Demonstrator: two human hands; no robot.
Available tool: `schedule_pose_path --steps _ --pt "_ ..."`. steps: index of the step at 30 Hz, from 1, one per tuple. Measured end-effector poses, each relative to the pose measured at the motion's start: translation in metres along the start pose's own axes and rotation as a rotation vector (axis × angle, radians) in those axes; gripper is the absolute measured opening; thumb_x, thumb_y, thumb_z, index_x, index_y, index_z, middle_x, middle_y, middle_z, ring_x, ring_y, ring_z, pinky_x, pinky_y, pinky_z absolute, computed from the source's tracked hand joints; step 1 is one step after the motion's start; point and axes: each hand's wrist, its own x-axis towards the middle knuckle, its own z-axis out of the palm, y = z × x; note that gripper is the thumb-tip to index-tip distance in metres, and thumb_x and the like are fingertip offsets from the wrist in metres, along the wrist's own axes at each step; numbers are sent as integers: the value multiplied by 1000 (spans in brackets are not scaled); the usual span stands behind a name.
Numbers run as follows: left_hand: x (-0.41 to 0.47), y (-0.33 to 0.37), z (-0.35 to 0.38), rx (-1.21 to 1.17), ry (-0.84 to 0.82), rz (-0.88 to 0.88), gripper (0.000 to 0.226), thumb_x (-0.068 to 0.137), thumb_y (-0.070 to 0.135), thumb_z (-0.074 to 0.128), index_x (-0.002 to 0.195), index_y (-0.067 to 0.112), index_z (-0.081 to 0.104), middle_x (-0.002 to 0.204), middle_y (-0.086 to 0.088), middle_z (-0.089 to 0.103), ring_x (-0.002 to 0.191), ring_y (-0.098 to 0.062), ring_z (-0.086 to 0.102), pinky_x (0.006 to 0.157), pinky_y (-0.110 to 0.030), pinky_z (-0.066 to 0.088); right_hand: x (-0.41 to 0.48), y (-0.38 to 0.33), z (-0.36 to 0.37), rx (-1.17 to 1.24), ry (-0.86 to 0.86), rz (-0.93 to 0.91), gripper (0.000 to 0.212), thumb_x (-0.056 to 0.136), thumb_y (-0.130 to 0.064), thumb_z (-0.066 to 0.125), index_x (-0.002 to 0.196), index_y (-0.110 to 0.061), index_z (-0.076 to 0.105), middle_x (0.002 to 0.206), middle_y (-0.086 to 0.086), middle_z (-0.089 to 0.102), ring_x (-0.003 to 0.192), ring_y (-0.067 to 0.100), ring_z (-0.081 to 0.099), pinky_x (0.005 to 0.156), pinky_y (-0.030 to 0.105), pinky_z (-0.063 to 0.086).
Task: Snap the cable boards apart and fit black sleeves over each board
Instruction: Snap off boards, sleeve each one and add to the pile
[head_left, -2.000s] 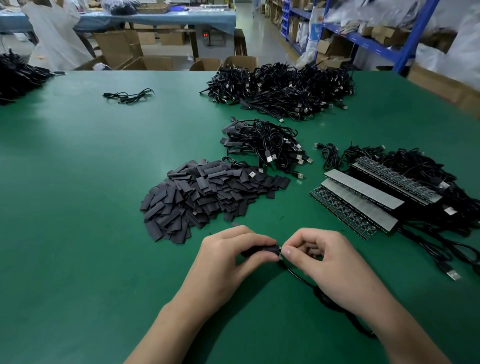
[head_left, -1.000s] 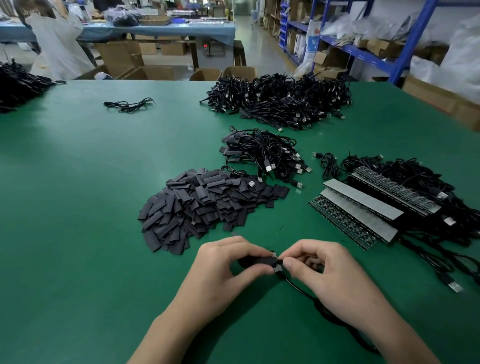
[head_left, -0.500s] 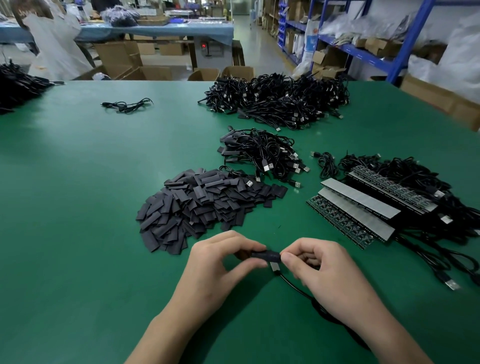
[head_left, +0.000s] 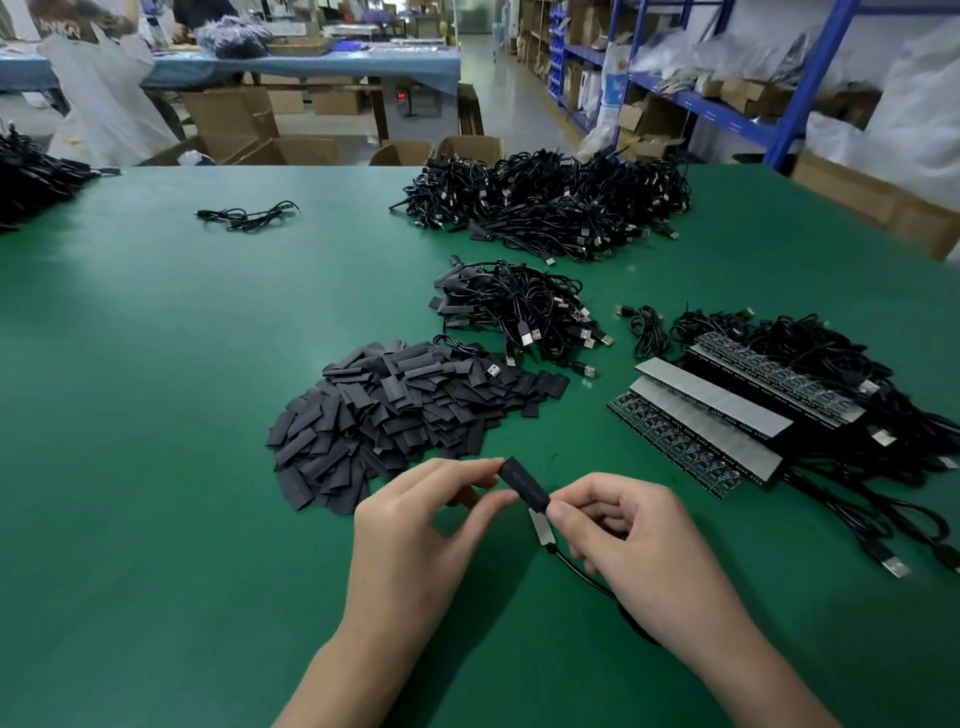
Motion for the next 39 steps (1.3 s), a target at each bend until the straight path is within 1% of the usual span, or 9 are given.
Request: schedule_pose_path --steps 5,10,17,19,22,27,31,35,39 --pt "1 -1 -3 163 -25 84 23 89 46 74 98 26 79 84 17 68 68 1 62 62 -28 56 -2 1 1 -70 75 -49 11 89 -29 75 80 -35 75 68 0 70 57 5 55 58 32 48" --pt "2 0 -4 262 -45 163 21 87 45 75 96 27 80 84 18 69 65 1 63 55 -27 55 -2 1 2 -108 89 -68 14 89 -29 76 78 -37 75 59 -1 62 50 1 43 49 17 35" --pt "2 -3 -2 302 -72 221 30 93 51 64 90 26 80 83 18 71 65 -1 65 54 -23 52 2 6 -1 -153 129 -63 13 89 -31 76 80 -40 73 53 -13 53 49 2 42 48 18 33" --pt "1 -2 -1 250 -101 151 30 93 54 63 92 28 79 82 20 70 67 1 64 57 -22 52 2 6 -2 -164 137 -83 12 89 -32 75 82 -41 73 53 -13 54 50 2 43 48 19 34" --pt "-1 0 1 -84 -119 -161 11 89 44 76 91 34 79 80 20 73 70 -3 70 64 -20 54 1 5 -2 -189 119 -123 14 88 -32 75 83 -45 72 58 -11 60 51 1 46 49 19 36" --pt "4 -1 4 -614 -170 -567 3 85 20 79 84 18 77 74 -8 77 72 -18 76 66 -19 54 0 6 -1 -284 11 -157 7 87 -30 80 85 -34 75 77 -20 71 70 0 64 62 10 44" --pt "6 -4 0 -776 -51 -660 24 78 27 77 88 5 75 79 -17 77 70 -15 74 64 -19 55 3 6 -15 -414 -27 -145 9 84 -49 74 91 -44 73 90 -24 71 91 -3 66 78 15 50" --pt "8 -7 -2 -779 -2 -679 27 81 29 75 93 5 74 81 -14 77 73 -16 75 65 -19 56 4 5 -17 -353 -56 -163 5 91 -34 72 88 -38 72 78 -14 73 72 5 67 71 26 53" --pt "8 -12 -2 -595 16 -581 10 96 17 69 105 19 73 91 -3 79 73 -17 74 62 -22 55 9 -2 -19 -197 66 -110 10 95 -27 69 86 -29 72 72 -4 73 64 12 72 65 20 55"
